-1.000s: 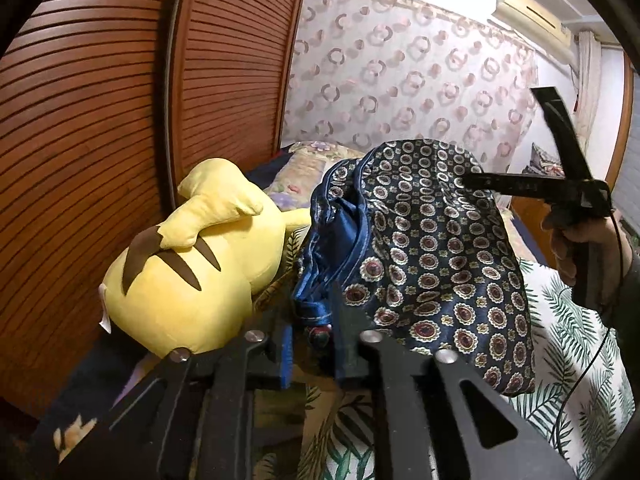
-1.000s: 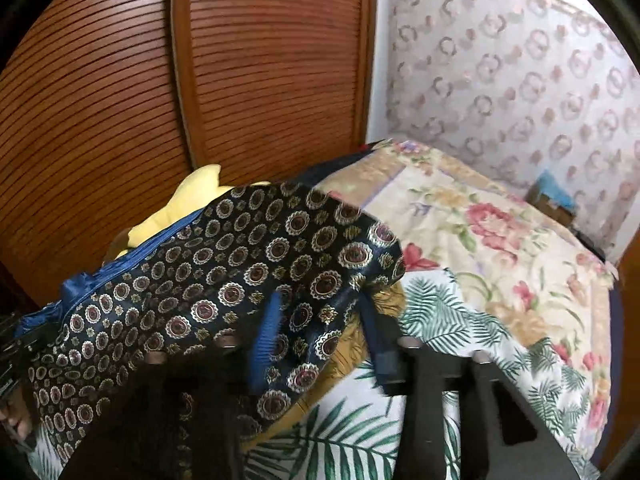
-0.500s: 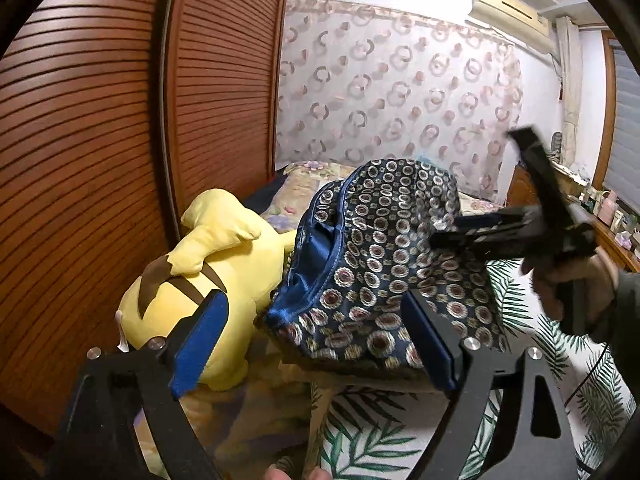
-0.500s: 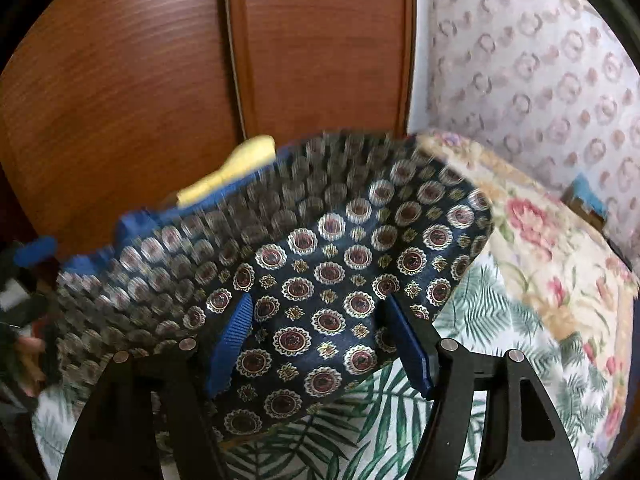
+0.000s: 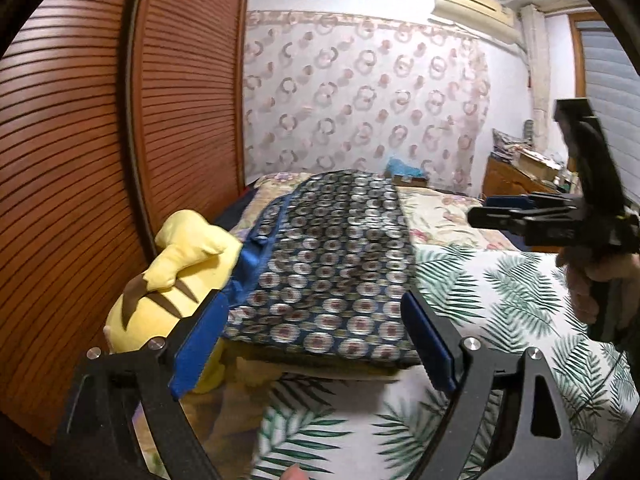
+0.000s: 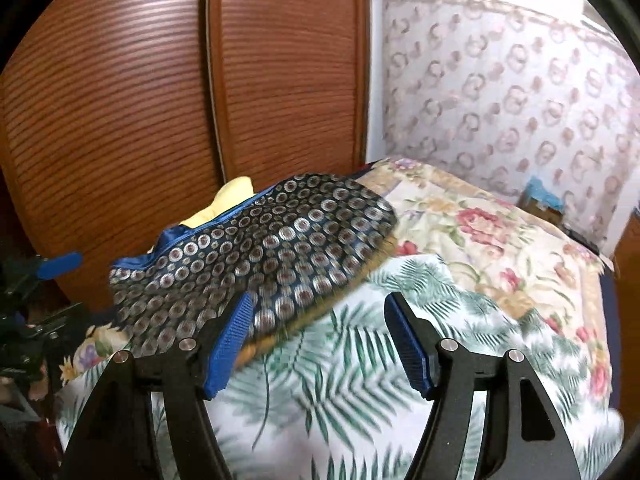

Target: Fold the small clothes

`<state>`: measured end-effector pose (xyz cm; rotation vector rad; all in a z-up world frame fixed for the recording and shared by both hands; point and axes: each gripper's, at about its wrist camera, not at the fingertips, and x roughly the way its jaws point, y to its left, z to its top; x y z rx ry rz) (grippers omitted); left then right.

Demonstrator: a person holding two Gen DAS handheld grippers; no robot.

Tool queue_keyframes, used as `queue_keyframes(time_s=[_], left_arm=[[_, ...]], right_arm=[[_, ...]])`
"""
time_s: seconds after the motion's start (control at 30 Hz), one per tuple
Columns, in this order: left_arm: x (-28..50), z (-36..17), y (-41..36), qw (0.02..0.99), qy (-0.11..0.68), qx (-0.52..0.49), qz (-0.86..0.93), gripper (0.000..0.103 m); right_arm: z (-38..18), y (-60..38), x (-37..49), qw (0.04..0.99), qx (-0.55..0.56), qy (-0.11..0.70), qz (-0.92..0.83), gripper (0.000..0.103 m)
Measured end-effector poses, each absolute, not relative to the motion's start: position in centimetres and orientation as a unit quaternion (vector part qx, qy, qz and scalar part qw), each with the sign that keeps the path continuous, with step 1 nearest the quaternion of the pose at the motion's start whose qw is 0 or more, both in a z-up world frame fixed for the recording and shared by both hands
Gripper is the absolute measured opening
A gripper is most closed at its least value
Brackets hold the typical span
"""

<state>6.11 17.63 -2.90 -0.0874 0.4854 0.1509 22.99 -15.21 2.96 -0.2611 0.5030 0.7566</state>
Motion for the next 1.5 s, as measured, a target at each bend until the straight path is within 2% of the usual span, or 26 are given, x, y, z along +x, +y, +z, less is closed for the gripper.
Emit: queue_keyframes(time_s=[0.2, 0.67, 1.03, 1.5], left_arm=[[5.9, -2.3, 13.7, 0.970, 0.239, -0.029, 0.039, 0.088], [5.4, -2.4, 4.9, 0.968, 0.250, -0.008, -0.027, 0.088], [6.0, 0.9, 0.7, 0.974, 0.222, 0.006, -0.052, 0.088], [5.6, 2.9, 0.6, 0.978, 0.204, 0.000, -0.045, 0.088]], right_arm=[[1.7, -20.3, 17.9, 0.914, -0.098, 0.233, 0.318, 0.083], [1.2, -29.0, 8.7, 0.959, -0.031, 0.203, 0.198, 0.084], [0.1, -28.2, 6.4, 0.976, 0.012, 0.167, 0.139, 0.084], [-1.9, -25.1, 4.7, 0.983, 0.011, 0.138, 0.118, 0.084]])
